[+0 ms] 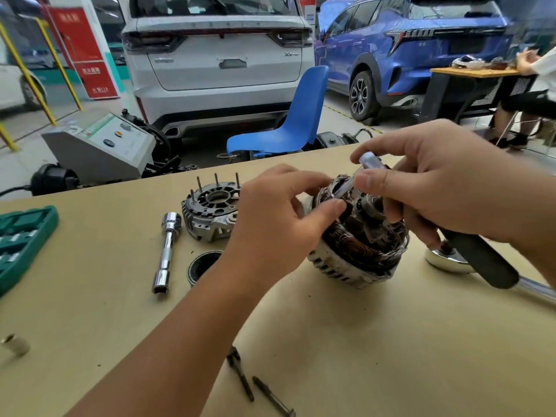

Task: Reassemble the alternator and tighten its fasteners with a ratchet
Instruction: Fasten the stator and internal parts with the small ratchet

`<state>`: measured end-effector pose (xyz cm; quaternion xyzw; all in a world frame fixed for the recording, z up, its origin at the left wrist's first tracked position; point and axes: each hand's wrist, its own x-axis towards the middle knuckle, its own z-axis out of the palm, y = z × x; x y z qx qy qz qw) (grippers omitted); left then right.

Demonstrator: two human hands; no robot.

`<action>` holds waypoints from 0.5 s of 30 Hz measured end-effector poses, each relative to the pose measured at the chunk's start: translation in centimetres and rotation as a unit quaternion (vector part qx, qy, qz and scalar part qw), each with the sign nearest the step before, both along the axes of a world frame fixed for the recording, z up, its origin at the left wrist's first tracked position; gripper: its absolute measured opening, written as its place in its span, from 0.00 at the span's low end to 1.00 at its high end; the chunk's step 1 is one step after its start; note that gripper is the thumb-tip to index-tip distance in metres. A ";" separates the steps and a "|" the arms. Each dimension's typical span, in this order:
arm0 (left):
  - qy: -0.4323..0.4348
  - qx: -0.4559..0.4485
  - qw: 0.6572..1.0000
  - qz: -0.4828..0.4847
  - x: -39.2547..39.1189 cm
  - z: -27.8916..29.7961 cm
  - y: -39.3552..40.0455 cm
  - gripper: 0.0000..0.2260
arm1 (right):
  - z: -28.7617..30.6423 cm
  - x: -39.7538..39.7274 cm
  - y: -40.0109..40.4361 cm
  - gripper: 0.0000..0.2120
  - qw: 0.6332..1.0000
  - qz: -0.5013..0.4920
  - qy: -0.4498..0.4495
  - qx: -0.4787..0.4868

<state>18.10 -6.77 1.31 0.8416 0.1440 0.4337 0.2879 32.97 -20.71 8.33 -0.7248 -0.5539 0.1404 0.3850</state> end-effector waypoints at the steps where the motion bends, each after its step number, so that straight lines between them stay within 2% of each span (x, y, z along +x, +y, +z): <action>1: 0.007 0.024 1.000 -0.006 0.5 0.6 -0.1 0.08 | 0.0 -0.1 -0.1 0.08 1.000 0.006 -0.002 -0.003; 4: 0.043 0.075 0.996 -0.036 1.3 1.7 0.1 0.05 | 0.2 -0.3 -0.2 0.11 0.999 0.028 -0.010 -0.013; 6: 0.060 0.054 0.994 -0.070 1.0 2.0 0.7 0.03 | 0.4 -0.2 -0.5 0.21 0.998 0.037 -0.039 -0.030; 9: 0.067 0.025 0.991 -0.112 0.1 2.0 1.0 0.03 | 0.8 -0.7 -0.9 0.30 0.985 0.027 -0.164 -0.045; 11: 0.065 0.023 0.989 -0.128 -0.2 2.0 1.0 0.06 | 1.2 -1.6 -0.8 0.30 0.972 0.006 -0.232 -0.030; 15: 0.040 0.054 0.991 -0.115 -0.2 2.0 1.0 0.03 | 1.0 -3.5 -1.1 0.23 0.970 -0.039 -0.238 -0.043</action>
